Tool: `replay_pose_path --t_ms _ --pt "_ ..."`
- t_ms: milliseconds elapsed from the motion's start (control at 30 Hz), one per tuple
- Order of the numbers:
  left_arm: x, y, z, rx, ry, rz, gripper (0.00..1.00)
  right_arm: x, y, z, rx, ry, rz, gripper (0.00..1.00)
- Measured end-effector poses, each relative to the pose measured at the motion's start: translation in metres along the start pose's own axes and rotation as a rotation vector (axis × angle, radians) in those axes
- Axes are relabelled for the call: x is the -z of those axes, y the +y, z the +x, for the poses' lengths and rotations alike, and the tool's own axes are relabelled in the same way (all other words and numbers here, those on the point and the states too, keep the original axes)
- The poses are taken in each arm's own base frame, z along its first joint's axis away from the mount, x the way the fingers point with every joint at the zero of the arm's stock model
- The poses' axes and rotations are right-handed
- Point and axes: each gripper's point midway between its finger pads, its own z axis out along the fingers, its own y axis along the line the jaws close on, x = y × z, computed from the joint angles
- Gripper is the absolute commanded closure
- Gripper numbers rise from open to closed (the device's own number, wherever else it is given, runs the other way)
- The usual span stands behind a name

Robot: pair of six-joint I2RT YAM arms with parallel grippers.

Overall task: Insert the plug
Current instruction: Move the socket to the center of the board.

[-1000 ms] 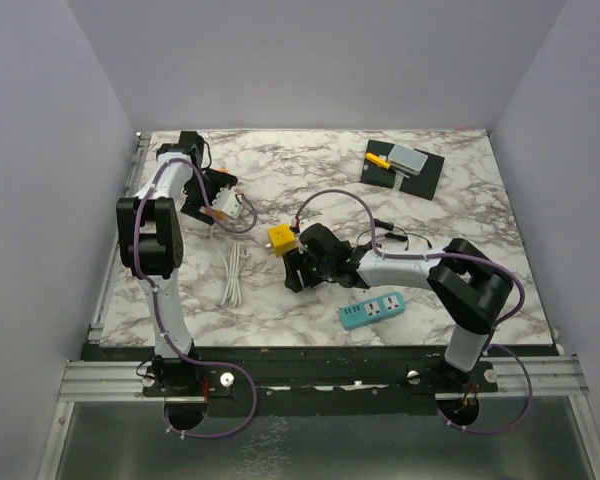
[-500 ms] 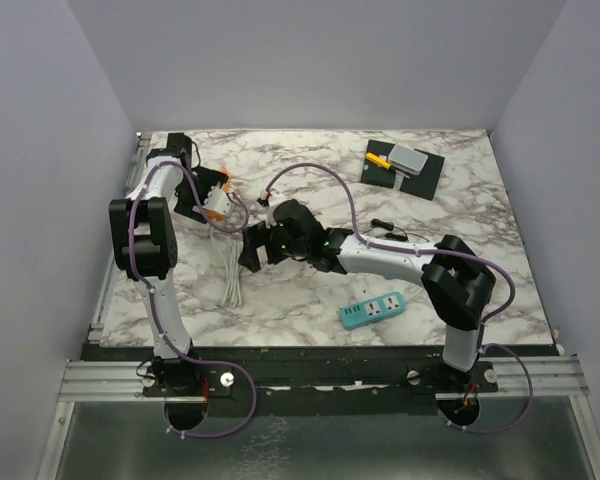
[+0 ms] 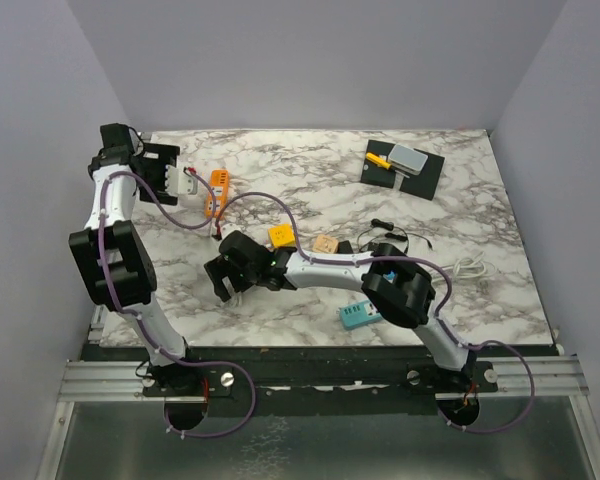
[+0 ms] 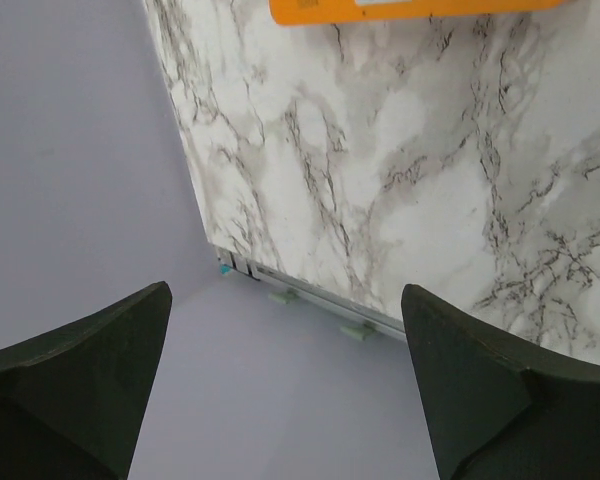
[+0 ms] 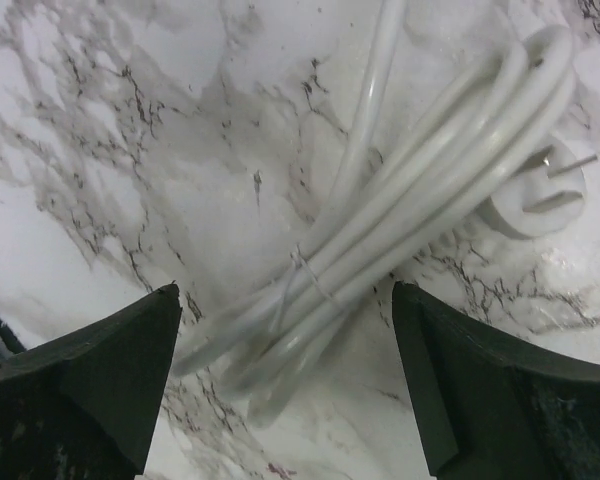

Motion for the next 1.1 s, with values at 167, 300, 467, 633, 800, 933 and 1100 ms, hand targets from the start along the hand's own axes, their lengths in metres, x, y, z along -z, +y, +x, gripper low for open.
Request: replay_pose_path --t_ms 167,300,467,633,800,933,1100 --pt "0.016 -0.023 0.014 0.112 0.01 -0.008 0.01 -0.019 0.0 -0.003 0.021 0.008 0.046 0.31" --pt "0.016 -0.034 0.016 0.156 -0.002 -0.005 0.01 -0.015 -0.009 0.008 0.028 0.007 0.082 0.6" --pt "0.013 -0.05 -0.002 0.106 -0.041 0.017 0.01 0.029 -0.033 0.041 0.041 0.047 0.125 0.76" --pt "0.0 -0.07 -0.039 0.021 -0.11 0.09 0.01 0.068 -0.049 0.074 0.075 0.095 0.119 0.78" --pt "-0.022 -0.081 -0.095 -0.07 -0.2 0.196 0.01 0.101 -0.063 0.102 0.098 0.143 0.123 0.8" --pt "-0.035 -0.096 -0.135 -0.145 -0.245 0.304 0.01 0.106 -0.066 0.107 0.098 0.147 0.128 0.79" --pt "-0.048 -0.123 -0.14 -0.154 -0.228 0.485 0.01 0.108 -0.07 0.107 0.074 0.136 0.146 0.77"
